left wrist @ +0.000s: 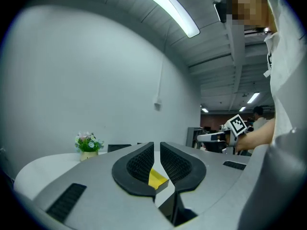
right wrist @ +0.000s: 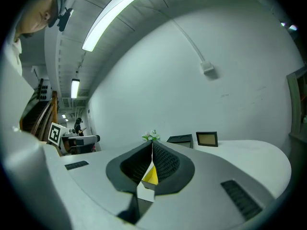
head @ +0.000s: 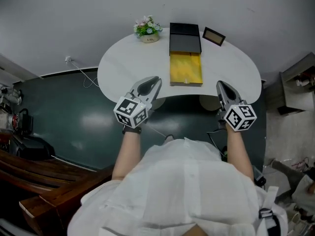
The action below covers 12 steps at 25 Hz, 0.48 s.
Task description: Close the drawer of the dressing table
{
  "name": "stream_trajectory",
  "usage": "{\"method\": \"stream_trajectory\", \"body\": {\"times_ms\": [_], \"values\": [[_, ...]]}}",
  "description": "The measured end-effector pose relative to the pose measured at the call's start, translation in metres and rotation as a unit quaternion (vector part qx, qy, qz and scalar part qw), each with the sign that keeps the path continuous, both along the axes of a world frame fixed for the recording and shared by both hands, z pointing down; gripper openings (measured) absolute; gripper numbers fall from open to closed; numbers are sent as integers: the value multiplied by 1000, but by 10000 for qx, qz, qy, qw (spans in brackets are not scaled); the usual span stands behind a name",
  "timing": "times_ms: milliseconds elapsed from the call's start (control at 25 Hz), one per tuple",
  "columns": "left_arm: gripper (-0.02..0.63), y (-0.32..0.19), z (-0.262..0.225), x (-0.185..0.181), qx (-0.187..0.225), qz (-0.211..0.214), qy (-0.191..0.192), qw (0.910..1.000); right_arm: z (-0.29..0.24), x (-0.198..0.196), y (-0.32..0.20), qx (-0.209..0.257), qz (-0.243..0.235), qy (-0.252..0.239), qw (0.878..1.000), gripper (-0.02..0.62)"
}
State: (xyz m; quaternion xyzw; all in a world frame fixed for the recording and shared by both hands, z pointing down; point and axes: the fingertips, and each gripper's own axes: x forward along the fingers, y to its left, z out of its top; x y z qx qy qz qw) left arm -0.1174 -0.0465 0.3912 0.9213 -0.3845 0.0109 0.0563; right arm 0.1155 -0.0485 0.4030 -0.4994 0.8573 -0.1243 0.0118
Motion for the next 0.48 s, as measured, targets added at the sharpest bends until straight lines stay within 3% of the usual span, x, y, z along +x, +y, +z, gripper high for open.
{"method": "stream_trajectory", "body": {"times_ms": [240,480], "values": [[51,-26,7,7,-16,323,-17,9995,9,-19,-15,-120,-251,454,9986,11],[51,-50,27,32,-307,865,-209,9956,24,-25,-41,-276,-619,800,9945,11]]}}
